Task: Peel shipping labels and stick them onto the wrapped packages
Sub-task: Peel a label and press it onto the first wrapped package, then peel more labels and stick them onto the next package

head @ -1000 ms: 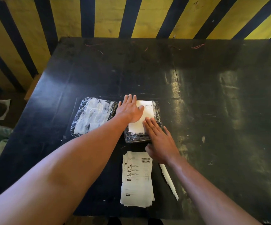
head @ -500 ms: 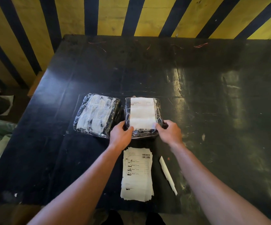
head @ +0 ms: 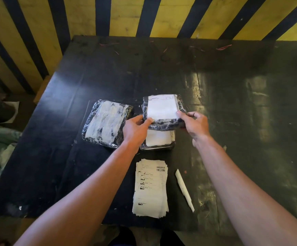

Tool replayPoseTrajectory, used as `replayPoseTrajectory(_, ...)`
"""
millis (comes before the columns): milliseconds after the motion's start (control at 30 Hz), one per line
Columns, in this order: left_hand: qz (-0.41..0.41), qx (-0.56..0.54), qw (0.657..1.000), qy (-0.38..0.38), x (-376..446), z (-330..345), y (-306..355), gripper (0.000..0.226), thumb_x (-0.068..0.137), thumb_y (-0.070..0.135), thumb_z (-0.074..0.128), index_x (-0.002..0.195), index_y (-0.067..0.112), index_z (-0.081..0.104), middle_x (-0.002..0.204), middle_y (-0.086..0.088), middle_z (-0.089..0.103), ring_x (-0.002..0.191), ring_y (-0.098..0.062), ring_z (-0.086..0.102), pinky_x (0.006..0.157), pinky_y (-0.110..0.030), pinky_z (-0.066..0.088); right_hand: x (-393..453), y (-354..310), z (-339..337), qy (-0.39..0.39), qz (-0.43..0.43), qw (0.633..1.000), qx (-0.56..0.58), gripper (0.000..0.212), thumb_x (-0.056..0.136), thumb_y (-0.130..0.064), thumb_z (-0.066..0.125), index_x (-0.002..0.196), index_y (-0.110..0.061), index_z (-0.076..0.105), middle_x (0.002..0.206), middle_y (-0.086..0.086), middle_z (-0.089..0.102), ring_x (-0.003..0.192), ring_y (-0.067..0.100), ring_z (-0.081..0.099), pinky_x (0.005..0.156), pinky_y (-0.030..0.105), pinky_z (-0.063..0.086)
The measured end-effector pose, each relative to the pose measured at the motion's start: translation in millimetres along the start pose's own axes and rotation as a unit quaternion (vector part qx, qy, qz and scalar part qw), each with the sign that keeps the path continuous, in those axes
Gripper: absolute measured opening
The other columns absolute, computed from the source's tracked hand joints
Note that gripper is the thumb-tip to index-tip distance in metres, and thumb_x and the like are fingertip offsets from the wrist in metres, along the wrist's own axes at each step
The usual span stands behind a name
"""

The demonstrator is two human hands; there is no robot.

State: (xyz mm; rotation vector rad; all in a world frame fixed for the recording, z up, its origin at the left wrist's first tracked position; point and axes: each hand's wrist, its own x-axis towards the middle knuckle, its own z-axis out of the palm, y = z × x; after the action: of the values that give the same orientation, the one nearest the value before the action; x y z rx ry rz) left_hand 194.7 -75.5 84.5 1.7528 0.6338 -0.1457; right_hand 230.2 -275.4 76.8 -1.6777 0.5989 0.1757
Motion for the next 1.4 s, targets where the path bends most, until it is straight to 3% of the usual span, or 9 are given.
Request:
replayPoseTrajectory(133, 0.003, 0.026, 0.999, -0.018, -11.6, 39.1, -0.5, 0.047, 0.092, 0.034, 0.081, 0.136, 0.022, 0.07, 0.124, 0.006, 0.076, 0.102, -0.009, 0.068, 0.084, -0.022, 0.053, 1.3, 23.5, -40.8, 0.029, 0.012, 0.999, 0.025, 0.026, 0.076, -0.036, 0.089, 0.091, -0.018, 0.076, 0.1, 0.005, 0.078, 0.101, 0.028, 0.075, 0.094, 0.053, 0.061)
replayPoseTrajectory(433, -0.026, 0.098, 0.987, -0.123, -38.2, 168.4, -20.6, 0.046, 0.09, 0.029, 0.084, 0.134, 0.028, 0.072, 0.123, 0.008, 0.078, 0.117, -0.013, 0.069, 0.105, -0.033, 0.051, 24.9, 94.8, -156.4, 0.129, 0.1, 0.985, 0.05, 0.014, 0.085, -0.016, 0.085, 0.094, -0.02, 0.074, 0.101, 0.003, 0.077, 0.103, 0.03, 0.073, 0.089, 0.039, 0.057)
replayPoseTrajectory(633, -0.036, 0.151, 0.969, -0.19, -37.8, 239.8, -31.0, 0.049, 0.097, 0.026, 0.074, 0.144, 0.032, 0.063, 0.134, 0.003, 0.073, 0.121, -0.018, 0.066, 0.092, -0.03, 0.052, 54.8, 127.7, -209.3, 0.144, 0.146, 0.977, 0.065, 0.016, 0.09, -0.013, 0.079, 0.094, -0.025, 0.069, 0.11, 0.004, 0.076, 0.104, 0.024, 0.069, 0.086, 0.037, 0.053)
replayPoseTrajectory(767, -0.041, 0.168, 0.956, -0.237, -37.7, 271.0, -34.7, 0.057, 0.101, 0.026, 0.071, 0.154, 0.026, 0.051, 0.145, 0.0, 0.066, 0.129, -0.021, 0.063, 0.093, -0.029, 0.05, 77.9, 134.2, -230.2, 0.154, 0.158, 0.974, 0.058, 0.017, 0.091, -0.01, 0.076, 0.093, -0.025, 0.069, 0.113, 0.004, 0.076, 0.11, 0.026, 0.071, 0.103, 0.043, 0.057)
replayPoseTrajectory(867, -0.037, 0.18, 0.943, -0.276, -36.9, 283.9, -37.2, 0.059, 0.102, 0.027, 0.069, 0.157, 0.024, 0.047, 0.15, -0.001, 0.062, 0.133, -0.021, 0.06, 0.1, -0.031, 0.05, 80.8, 135.0, -239.6, 0.15, 0.156, 0.976, 0.021, 0.024, 0.096, -0.014, 0.072, 0.119, -0.023, 0.074, 0.13, -0.001, 0.068, 0.115, 0.019, 0.063, 0.107, 0.032, 0.05)
replayPoseTrajectory(967, -0.037, 0.192, 0.934, -0.298, -35.8, 280.2, -38.6, 0.062, 0.102, 0.029, 0.069, 0.158, 0.025, 0.044, 0.152, -0.001, 0.059, 0.138, -0.022, 0.056, 0.114, -0.04, 0.046, 77.6, 139.2, -245.6, 0.14, 0.144, 0.978, -0.051, 0.046, 0.099, -0.019, 0.07, 0.145, -0.017, 0.062, 0.143, 0.0, 0.064, 0.132, 0.022, 0.058, 0.105, 0.026, 0.042)
replayPoseTrajectory(1067, -0.017, 0.212, 0.934, -0.288, -38.1, 255.0, -39.9, 0.061, 0.102, 0.03, 0.068, 0.158, 0.025, 0.044, 0.145, -0.001, 0.062, 0.133, -0.018, 0.058, 0.106, -0.032, 0.046, 71.0, 145.7, -244.1, 0.144, 0.13, 0.976, -0.099, 0.058, 0.096, -0.025, 0.073, 0.151, -0.021, 0.056, 0.154, 0.005, 0.056, 0.139, 0.026, 0.055, 0.119, 0.036, 0.041)
replayPoseTrajectory(1267, 0.039, 0.21, 0.944, -0.251, -60.8, 150.1, -60.8, 0.028, 0.102, 0.025, 0.068, 0.13, 0.029, 0.069, 0.109, 0.012, 0.072, 0.097, 0.0, 0.07, 0.07, -0.011, 0.054, 19.5, 151.6, -199.9, 0.218, -0.057, 0.942, -0.247, 0.034, 0.092, -0.026, 0.071, 0.126, -0.022, 0.067, 0.122, 0.005, 0.061, 0.112, 0.026, 0.06, 0.095, 0.045, 0.055)
replayPoseTrajectory(1400, 0.039, 0.226, 0.953, -0.199, -77.5, 68.5, -91.3, 0.022, 0.102, 0.022, 0.068, 0.121, 0.031, 0.074, 0.102, 0.015, 0.074, 0.096, 0.001, 0.071, 0.079, -0.014, 0.055, -36.1, 148.2, -141.9, 0.118, -0.097, 0.969, -0.196, 0.016, 0.093, -0.016, 0.072, 0.109, -0.019, 0.071, 0.098, -0.002, 0.072, 0.084, 0.014, 0.067, 0.077, 0.03, 0.055)
